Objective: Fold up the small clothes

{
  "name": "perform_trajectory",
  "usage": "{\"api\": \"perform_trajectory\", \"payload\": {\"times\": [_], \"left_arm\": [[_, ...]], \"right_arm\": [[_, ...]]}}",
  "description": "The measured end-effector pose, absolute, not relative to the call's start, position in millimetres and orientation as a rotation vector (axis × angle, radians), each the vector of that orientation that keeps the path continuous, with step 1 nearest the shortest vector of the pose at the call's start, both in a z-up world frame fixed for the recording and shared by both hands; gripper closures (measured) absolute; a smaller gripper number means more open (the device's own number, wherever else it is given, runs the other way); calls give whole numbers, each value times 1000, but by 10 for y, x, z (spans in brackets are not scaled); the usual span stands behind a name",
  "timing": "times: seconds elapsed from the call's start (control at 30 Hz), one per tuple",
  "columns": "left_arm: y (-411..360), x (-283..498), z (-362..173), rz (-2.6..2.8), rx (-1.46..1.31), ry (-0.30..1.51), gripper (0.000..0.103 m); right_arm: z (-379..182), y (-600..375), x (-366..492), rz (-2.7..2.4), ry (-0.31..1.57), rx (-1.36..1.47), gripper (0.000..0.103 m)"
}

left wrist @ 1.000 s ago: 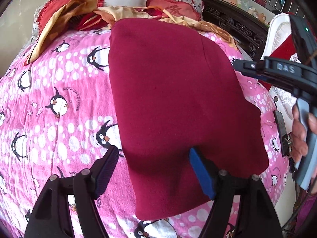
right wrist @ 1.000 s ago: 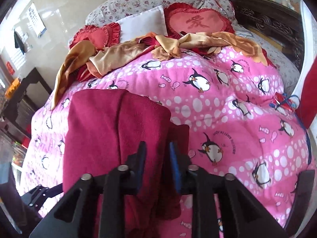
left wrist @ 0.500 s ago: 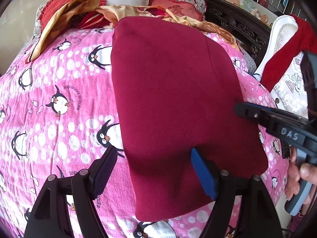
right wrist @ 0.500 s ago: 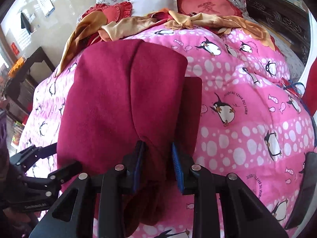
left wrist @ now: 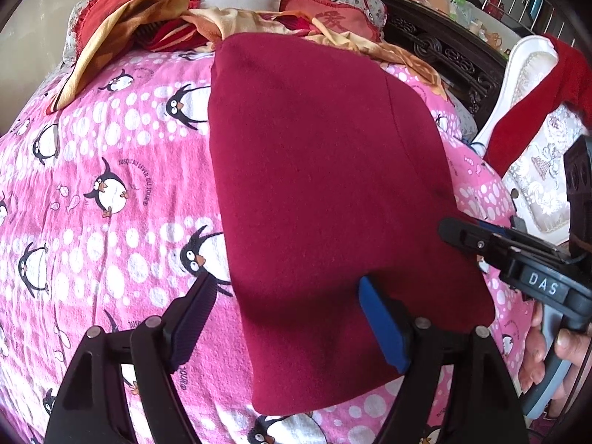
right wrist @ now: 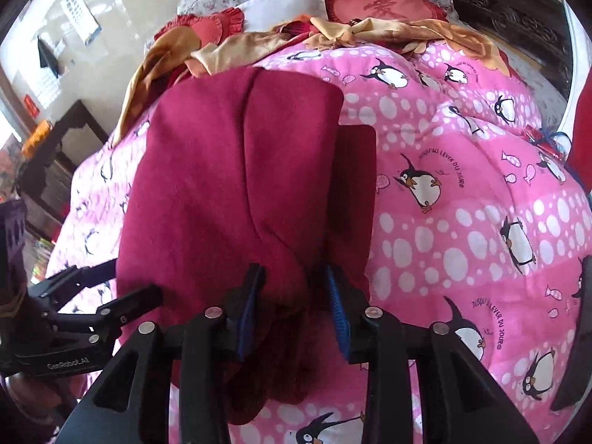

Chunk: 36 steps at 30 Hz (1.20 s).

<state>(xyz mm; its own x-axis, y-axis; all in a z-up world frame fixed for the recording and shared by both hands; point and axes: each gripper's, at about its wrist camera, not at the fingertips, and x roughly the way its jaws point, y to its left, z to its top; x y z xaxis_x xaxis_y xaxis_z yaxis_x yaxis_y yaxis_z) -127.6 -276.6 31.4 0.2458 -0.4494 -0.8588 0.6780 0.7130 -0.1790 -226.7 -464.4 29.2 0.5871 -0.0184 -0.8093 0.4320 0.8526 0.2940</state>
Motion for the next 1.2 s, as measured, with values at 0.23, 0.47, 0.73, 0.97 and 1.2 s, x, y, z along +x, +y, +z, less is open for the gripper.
{"api": "perform_trajectory", "payload": {"times": [0.23,0.47,0.73,0.97,1.2], "left_arm": [[-2715,-1025,328,-817,125,1102,15],[-2800,-888,257,-841,97,1115,11],[-2909,-816,185,-875,92,1126,8],[-3008,-766,128,-885,91,1131,5],[-3085,-796,123,-882,100,1127,5]], "right_arm": [[293,-4944,-2353,-275,821,646,57],[77,-5325,-2231,-227,768,811,51],[-78,-5424,-2071,-118,723,882,41],[-34,-5276,-1940,-81,746,786,38],[16,-5210,-1899,-114,778,704,58]]}}
